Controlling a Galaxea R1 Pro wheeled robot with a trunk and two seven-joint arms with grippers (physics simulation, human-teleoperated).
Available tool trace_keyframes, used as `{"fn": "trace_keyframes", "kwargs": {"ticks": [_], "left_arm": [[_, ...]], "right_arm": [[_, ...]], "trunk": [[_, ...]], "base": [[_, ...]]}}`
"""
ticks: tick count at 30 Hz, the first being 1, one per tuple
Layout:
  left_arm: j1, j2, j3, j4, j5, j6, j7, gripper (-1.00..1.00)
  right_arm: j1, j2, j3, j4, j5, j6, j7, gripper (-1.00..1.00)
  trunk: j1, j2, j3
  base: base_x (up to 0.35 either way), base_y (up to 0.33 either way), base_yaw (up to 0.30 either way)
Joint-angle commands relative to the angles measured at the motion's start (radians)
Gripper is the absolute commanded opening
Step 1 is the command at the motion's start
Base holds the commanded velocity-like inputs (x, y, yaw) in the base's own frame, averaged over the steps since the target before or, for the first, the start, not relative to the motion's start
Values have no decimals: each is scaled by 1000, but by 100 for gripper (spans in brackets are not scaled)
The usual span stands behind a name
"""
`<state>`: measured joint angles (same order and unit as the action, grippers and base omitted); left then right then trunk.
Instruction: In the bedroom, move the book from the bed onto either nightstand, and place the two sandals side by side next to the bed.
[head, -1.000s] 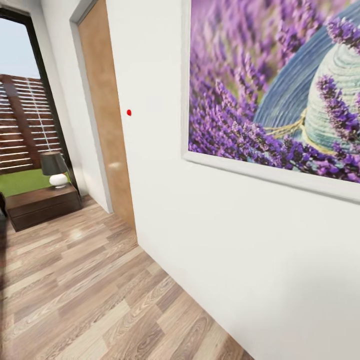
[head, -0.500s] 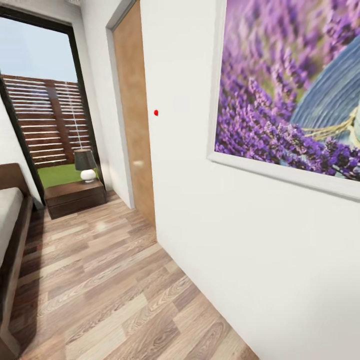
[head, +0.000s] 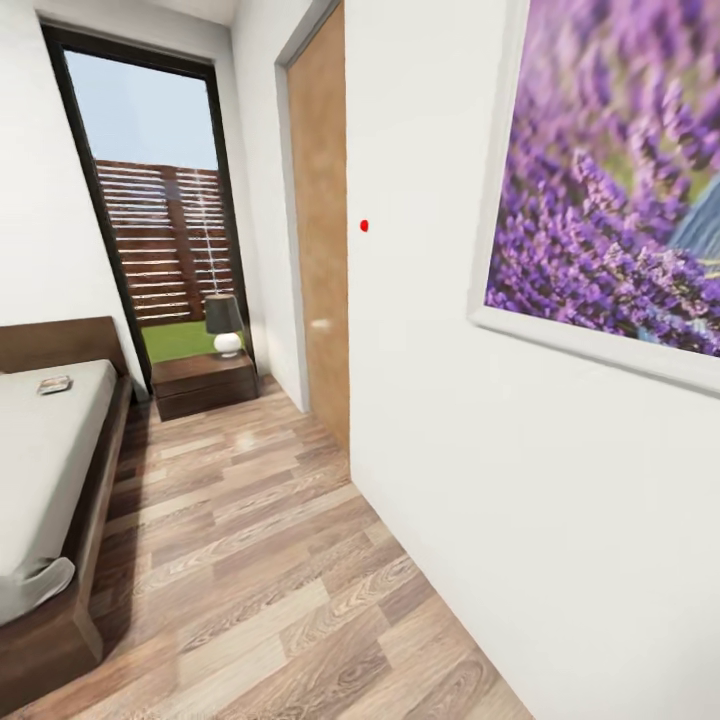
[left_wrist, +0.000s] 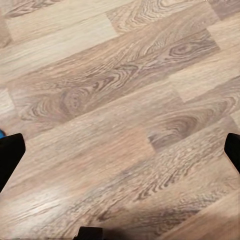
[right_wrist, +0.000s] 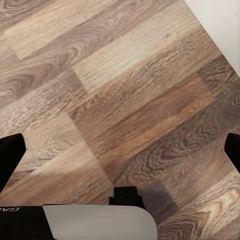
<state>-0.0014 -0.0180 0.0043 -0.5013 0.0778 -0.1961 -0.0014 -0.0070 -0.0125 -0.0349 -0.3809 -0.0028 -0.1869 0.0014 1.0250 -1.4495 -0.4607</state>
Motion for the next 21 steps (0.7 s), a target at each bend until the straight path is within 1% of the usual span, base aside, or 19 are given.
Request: {"fn": "trace_keyframes", "kwargs": {"ticks": [1, 21], "left_arm": [[0, 0, 0, 0, 8, -2, 0, 100], [0, 0, 0, 0, 8, -2, 0, 100]], "right_arm": [[0, 0, -2, 1, 0, -3, 0, 100], [0, 0, -2, 1, 0, -3, 0, 100]], "trunk": [[0, 0, -1], [0, 0, -1]], "base": [[0, 0, 290], [0, 0, 290]]}}
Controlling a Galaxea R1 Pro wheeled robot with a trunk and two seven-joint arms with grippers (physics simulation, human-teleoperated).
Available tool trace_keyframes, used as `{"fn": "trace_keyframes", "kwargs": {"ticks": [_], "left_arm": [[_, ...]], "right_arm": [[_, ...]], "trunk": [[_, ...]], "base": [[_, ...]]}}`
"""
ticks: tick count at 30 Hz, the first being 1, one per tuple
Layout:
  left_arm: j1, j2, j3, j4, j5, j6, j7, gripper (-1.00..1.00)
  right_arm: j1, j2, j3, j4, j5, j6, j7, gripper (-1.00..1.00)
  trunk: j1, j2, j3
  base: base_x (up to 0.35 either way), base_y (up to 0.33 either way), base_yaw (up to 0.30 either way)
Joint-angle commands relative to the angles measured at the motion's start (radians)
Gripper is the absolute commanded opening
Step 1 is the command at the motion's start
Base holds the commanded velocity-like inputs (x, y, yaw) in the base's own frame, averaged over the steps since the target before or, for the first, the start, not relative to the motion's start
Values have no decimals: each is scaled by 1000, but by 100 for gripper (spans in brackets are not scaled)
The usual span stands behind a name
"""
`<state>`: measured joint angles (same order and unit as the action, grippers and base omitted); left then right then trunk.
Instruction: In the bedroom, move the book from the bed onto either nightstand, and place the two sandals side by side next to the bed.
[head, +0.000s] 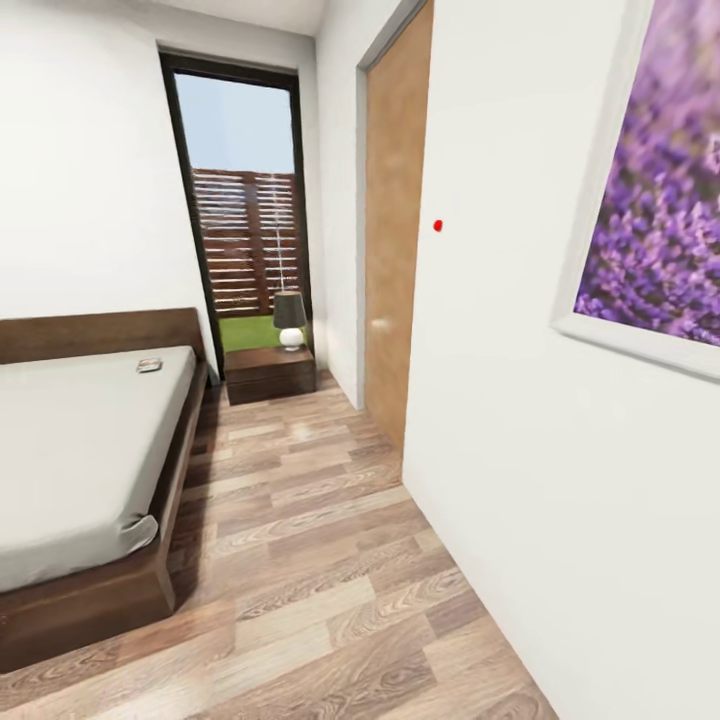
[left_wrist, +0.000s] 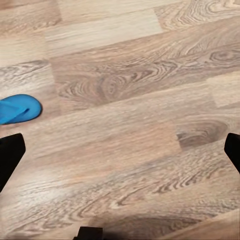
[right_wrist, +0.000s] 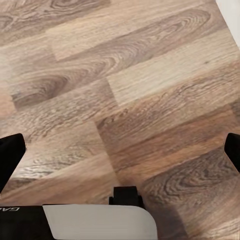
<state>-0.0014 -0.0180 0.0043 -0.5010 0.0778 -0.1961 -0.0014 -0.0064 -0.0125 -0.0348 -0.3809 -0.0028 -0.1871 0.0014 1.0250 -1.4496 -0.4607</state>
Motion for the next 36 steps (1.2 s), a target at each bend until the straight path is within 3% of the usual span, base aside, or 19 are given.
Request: {"fn": "trace_keyframes", "kwargs": {"ticks": [1, 36], "left_arm": [[0, 0, 0, 0, 8, -2, 0, 100], [0, 0, 0, 1, 8, -2, 0, 100]], "right_arm": [[-1, 0, -2, 1, 0, -3, 0, 100], [-1, 0, -2, 1, 0, -3, 0, 100]], "trunk": [[0, 0, -1], [0, 0, -1]], "base": [[0, 0, 290], [0, 0, 290]]}}
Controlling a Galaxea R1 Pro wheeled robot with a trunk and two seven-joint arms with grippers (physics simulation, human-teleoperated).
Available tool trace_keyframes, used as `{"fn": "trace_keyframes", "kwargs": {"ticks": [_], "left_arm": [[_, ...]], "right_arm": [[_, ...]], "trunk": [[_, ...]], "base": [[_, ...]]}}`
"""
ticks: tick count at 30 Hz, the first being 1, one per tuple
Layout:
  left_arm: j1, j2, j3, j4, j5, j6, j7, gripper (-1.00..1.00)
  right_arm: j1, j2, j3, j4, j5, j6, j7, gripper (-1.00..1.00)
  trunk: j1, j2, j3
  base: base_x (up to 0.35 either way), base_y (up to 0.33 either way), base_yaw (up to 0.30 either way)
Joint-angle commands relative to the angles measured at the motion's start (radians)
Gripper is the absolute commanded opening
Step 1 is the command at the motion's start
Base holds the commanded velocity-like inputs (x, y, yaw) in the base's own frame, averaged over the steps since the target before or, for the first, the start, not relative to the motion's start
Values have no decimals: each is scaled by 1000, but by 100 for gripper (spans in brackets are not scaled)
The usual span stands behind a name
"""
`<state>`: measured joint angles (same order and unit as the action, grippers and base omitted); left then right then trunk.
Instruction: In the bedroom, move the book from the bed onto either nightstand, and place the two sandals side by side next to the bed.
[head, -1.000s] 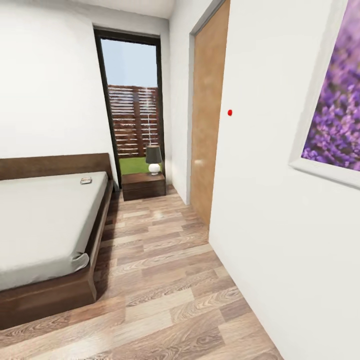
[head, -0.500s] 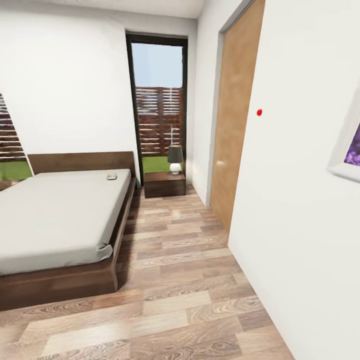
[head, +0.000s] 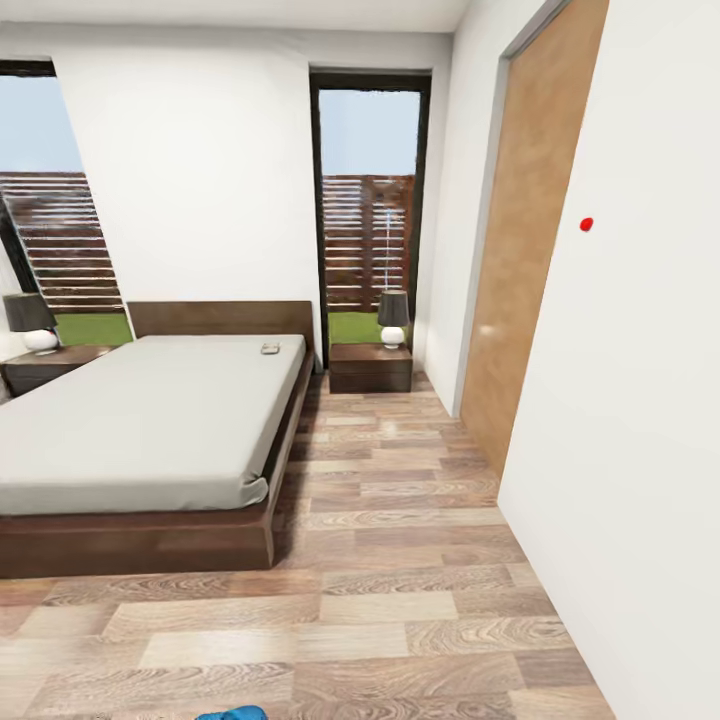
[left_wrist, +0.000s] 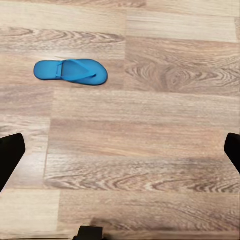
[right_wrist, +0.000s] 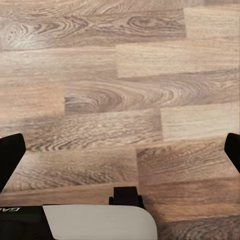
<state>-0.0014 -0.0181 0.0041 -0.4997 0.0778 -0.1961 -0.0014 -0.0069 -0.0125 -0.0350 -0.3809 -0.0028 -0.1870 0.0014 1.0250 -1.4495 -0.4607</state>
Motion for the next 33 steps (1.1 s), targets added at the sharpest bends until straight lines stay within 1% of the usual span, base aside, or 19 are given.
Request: {"fn": "trace_keyframes", "kwargs": {"ticks": [1, 33], "left_arm": [[0, 0, 0, 0, 8, -2, 0, 100], [0, 0, 0, 0, 8, -2, 0, 100]], "right_arm": [[0, 0, -2, 0, 0, -4, 0, 100], [0, 0, -2, 1, 0, -4, 0, 100]], "trunk": [[0, 0, -1], [0, 0, -1]], "base": [[0, 0, 290], [0, 0, 290]]}}
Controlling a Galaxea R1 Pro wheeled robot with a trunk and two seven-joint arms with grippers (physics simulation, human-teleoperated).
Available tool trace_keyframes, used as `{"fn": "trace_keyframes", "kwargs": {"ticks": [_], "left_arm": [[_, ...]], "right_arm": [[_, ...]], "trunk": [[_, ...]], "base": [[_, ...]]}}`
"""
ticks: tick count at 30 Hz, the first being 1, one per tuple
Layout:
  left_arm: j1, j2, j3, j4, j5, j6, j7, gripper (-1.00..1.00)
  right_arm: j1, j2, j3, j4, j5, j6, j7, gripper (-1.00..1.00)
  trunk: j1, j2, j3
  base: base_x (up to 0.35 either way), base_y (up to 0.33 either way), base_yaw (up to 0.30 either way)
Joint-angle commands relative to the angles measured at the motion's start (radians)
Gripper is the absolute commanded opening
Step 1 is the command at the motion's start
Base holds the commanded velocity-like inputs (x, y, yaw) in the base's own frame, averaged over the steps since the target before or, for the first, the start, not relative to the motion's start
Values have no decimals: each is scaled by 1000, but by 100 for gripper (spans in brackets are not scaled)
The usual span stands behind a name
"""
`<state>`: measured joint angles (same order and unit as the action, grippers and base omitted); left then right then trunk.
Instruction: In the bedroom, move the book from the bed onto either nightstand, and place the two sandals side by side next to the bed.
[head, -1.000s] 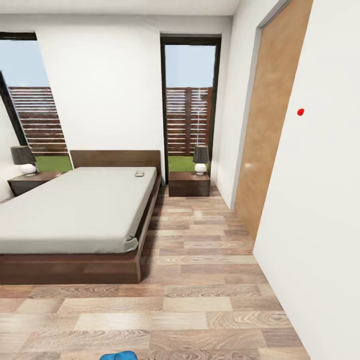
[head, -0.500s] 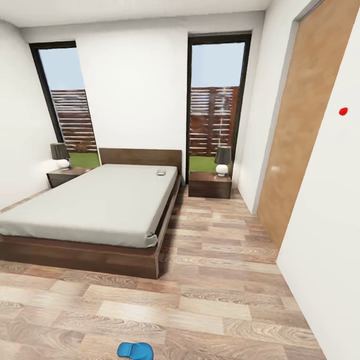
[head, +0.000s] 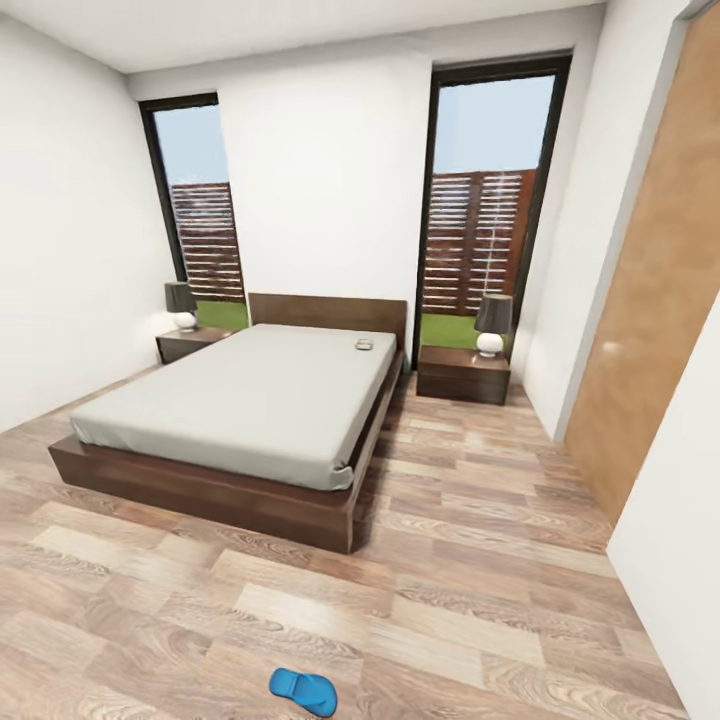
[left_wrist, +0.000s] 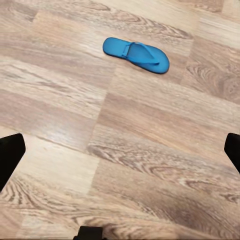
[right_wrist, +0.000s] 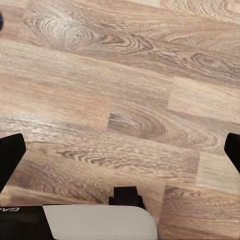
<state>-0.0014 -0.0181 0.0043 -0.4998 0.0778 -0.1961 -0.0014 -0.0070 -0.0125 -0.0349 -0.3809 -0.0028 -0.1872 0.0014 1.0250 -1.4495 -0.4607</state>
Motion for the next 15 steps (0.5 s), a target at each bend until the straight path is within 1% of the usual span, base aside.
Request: {"fn": "trace_keyframes", "kwargs": {"ticks": [1, 15], "left_arm": [[0, 0, 0, 0, 8, -2, 0, 100], [0, 0, 0, 0, 8, -2, 0, 100]], "right_arm": [[0, 0, -2, 0, 0, -3, 0, 100], [-1, 0, -2, 0, 0, -3, 0, 100]], "trunk": [[0, 0, -1], [0, 0, -1]], "base": [[0, 0, 290], [0, 0, 290]]}}
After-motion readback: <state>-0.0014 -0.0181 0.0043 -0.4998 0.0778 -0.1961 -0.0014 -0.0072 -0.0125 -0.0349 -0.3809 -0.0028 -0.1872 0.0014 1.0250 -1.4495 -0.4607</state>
